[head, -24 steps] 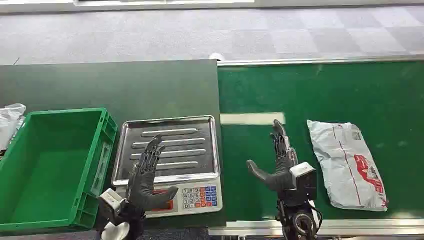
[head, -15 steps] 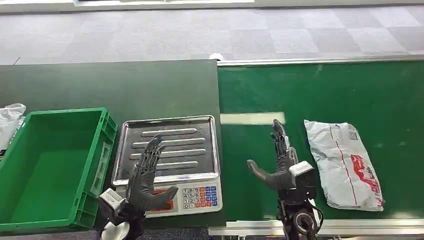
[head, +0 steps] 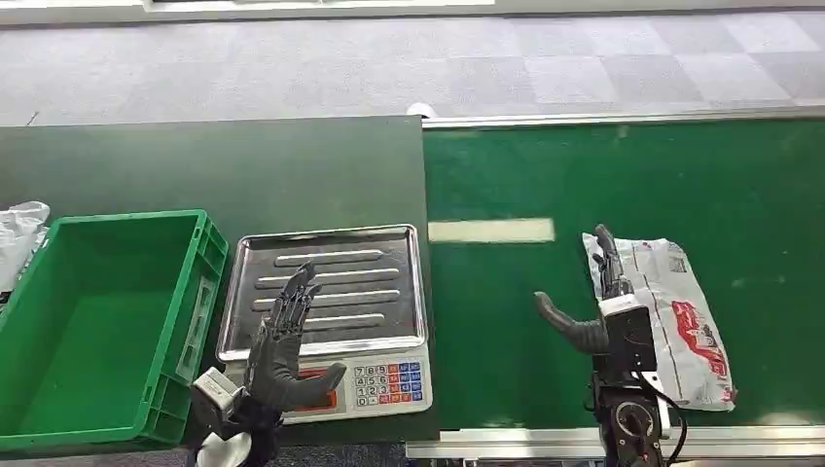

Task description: Moved the parcel from conveyor to table for the left to box.

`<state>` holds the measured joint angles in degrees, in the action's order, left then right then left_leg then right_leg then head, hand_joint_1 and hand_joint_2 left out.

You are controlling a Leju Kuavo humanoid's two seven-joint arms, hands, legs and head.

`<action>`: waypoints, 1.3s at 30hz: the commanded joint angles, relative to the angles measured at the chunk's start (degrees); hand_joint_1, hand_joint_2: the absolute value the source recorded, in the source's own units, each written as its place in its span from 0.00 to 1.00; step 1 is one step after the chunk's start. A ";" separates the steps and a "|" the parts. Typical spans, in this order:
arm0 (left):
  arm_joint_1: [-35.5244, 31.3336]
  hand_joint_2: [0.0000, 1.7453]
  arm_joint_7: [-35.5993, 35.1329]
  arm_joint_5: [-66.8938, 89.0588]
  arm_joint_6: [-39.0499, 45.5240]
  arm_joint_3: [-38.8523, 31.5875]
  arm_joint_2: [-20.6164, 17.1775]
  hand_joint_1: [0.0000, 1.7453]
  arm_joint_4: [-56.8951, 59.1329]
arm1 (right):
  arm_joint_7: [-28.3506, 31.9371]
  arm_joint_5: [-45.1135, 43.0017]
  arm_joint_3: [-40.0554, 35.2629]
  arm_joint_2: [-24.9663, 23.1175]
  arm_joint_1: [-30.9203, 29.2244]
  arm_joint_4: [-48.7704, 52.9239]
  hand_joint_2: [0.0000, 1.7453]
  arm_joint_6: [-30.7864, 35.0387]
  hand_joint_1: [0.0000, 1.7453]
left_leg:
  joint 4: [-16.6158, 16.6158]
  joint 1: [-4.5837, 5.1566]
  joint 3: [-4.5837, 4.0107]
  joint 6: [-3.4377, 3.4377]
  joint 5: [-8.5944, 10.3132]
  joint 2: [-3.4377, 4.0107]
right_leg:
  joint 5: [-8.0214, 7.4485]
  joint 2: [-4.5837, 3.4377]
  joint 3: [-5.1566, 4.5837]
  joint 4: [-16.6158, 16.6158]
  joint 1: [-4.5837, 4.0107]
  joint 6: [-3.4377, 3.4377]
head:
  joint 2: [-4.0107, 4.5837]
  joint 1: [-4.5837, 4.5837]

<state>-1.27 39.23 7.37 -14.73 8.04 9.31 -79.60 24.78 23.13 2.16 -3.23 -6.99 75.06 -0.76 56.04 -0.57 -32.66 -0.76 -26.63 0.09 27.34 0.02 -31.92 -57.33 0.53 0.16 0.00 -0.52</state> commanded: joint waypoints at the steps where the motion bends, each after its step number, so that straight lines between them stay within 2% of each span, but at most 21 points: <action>1: 1.47 1.00 0.60 -0.64 0.45 -2.03 -1.52 0.00 1.55 | -3.16 3.05 3.82 6.12 -8.61 -7.34 1.00 0.09 0.00 | -0.06 0.03 0.10 0.05 -0.01 0.16 | -0.06 -0.17 0.05 0.07 0.03 0.02 | 0.00 0.00; 9: 1.30 1.00 0.59 -0.67 0.48 -1.78 -1.20 0.00 1.40 | -3.55 2.89 3.51 5.37 -8.18 -7.22 1.00 -0.04 0.00 | -0.04 -0.01 0.08 0.01 0.00 0.05 | -0.03 -0.06 0.08 0.06 -0.01 0.00 | 0.00 0.00; 15: 1.60 1.00 0.31 -0.53 0.95 -3.17 -1.17 0.00 -0.48 | -9.12 6.77 3.29 7.66 -6.98 -6.48 1.00 2.37 0.00 | -0.03 -0.01 0.07 0.05 -0.01 -0.01 | -0.03 -0.01 0.09 0.08 -0.02 0.03 | 0.00 0.00; 22: 2.36 1.00 0.22 -0.33 1.27 -4.18 -1.50 0.00 -0.32 | -13.08 10.08 1.07 10.30 -9.22 -12.35 1.00 3.07 0.00 | -0.06 0.00 0.12 0.03 0.00 0.10 | -0.06 -0.12 0.12 0.10 -0.01 0.02 | 0.00 0.00; 25: 2.55 1.00 -0.11 0.14 1.40 -3.73 -1.09 0.00 -1.46 | -17.27 12.10 0.40 11.31 -8.06 -12.40 1.00 4.14 0.00 | -0.05 -0.01 0.08 0.03 0.01 0.02 | -0.05 -0.05 0.11 0.10 -0.02 0.01 | 0.00 0.02; 33: 2.53 1.00 -0.43 0.27 1.52 -3.68 -1.03 0.00 -1.89 | -17.20 12.11 0.36 11.68 -8.35 -12.94 1.00 4.05 0.00 | -0.03 0.00 0.08 0.03 -0.01 0.04 | -0.03 -0.06 0.09 0.06 0.00 0.03 | 0.00 0.00; 39: 4.09 1.00 -1.49 0.24 1.81 -4.37 -1.27 0.00 -3.07 | -23.42 16.11 -0.54 13.31 -8.60 -17.11 1.00 3.57 0.00 | -0.02 0.00 0.07 0.03 -0.01 0.04 | -0.04 -0.06 0.09 0.07 0.00 0.03 | 0.00 0.00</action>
<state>1.19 38.78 7.45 -13.16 4.83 8.41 -82.31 5.43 36.65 3.91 8.13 -13.65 65.88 3.32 56.05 -0.56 -32.67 -0.75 -26.62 0.06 27.32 0.02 -31.90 -57.33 0.54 0.19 0.00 -0.52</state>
